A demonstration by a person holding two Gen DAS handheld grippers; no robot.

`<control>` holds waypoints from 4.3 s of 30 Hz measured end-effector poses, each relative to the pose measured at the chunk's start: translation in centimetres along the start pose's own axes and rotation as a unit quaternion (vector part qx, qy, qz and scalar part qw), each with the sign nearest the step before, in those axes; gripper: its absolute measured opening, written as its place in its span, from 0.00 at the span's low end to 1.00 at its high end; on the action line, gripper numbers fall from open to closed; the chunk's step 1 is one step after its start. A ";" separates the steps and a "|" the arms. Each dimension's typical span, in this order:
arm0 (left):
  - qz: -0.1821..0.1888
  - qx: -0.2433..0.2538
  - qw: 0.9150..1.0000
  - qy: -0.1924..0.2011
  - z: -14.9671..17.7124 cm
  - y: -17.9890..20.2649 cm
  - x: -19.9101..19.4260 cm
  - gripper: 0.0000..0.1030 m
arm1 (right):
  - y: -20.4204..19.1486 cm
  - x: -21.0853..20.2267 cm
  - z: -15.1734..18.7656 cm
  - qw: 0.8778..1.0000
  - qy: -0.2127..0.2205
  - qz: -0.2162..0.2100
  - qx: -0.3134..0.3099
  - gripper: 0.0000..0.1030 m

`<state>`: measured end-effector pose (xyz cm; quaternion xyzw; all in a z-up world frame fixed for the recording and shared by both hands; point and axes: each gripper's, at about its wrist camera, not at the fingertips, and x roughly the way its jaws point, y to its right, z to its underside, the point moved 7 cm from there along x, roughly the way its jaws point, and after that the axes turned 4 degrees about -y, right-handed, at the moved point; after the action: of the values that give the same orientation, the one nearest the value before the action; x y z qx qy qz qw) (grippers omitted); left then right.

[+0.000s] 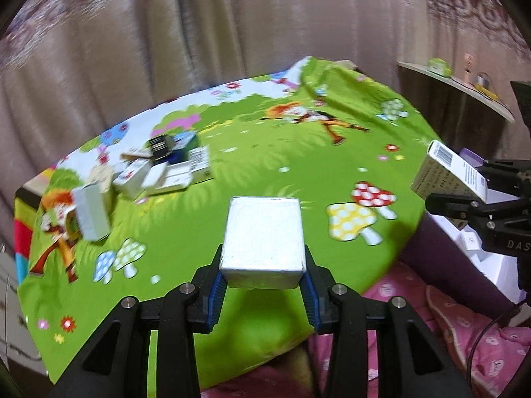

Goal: Organize rigid objects
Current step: 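Carry both held boxes from the table to the storage box, then lower both boxes into the storage box and open both tools, then move both open tools back over the pile of boxes, then grasp a blue-labelled barcode box with right tool while left tool grasps a white leaflet box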

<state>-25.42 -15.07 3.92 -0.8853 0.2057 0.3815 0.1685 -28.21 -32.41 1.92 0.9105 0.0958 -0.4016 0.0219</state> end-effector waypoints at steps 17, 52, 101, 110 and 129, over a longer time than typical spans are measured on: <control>0.077 0.165 0.983 0.001 -3.7 13.3 0.1 0.40 | 7.9 -3.6 4.7 0.995 0.008 0.053 0.088 0.42; 0.238 0.264 0.935 0.007 -4.0 29.1 -0.4 0.73 | 22.1 -9.7 12.0 0.948 -0.027 0.232 0.216 0.69; -0.125 -0.297 0.946 -0.032 2.8 -28.8 10.1 1.00 | -6.4 25.1 -18.5 0.991 -0.071 -0.053 0.099 0.70; -0.118 -0.193 0.971 -0.080 0.0 -27.6 14.1 0.49 | -5.1 23.5 -16.9 0.988 -0.042 -0.083 0.126 0.72; -0.088 -0.187 0.976 -0.075 3.6 -25.9 8.9 0.73 | -5.7 26.7 -19.8 0.998 -0.052 0.010 0.046 0.75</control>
<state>-9.31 6.76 -1.39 -0.8847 0.0389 0.4622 0.0474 2.67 -20.35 -4.13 0.8892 0.0669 -0.4524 -0.0116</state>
